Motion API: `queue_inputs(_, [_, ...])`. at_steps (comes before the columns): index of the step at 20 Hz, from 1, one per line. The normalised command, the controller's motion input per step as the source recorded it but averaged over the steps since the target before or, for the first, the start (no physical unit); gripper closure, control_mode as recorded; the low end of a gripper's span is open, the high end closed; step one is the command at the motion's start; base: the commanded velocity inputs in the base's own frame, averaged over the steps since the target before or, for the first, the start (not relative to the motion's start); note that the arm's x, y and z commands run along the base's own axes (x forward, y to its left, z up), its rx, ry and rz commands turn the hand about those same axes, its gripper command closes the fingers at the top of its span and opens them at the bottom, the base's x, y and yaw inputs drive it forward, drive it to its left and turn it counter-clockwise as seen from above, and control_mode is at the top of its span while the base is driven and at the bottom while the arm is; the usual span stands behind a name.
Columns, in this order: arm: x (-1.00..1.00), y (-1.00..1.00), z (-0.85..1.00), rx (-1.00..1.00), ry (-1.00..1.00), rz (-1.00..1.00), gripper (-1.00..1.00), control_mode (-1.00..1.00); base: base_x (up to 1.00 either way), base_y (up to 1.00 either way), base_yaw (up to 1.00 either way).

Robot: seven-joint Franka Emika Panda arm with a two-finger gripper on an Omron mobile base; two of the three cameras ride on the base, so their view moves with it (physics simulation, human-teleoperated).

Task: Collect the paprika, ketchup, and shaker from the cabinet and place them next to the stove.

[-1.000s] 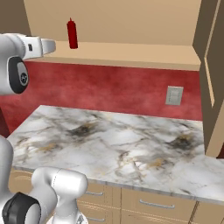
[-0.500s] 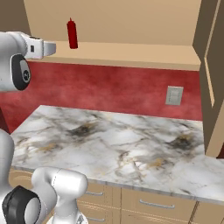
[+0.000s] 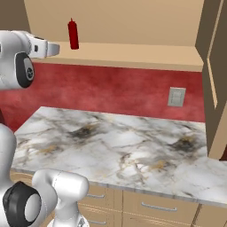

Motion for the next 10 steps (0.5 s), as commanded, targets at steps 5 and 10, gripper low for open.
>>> queue_inputs(5, [0.28, 0.01, 0.03, -0.2, 0.0, 0.0, -1.0, -1.0, 0.0, 0.0, 0.0])
queue_inputs(10, [0.31, 0.05, 0.11, -0.13, 0.0, 0.0, -1.0, -1.0, 0.0, 0.0, 0.0])
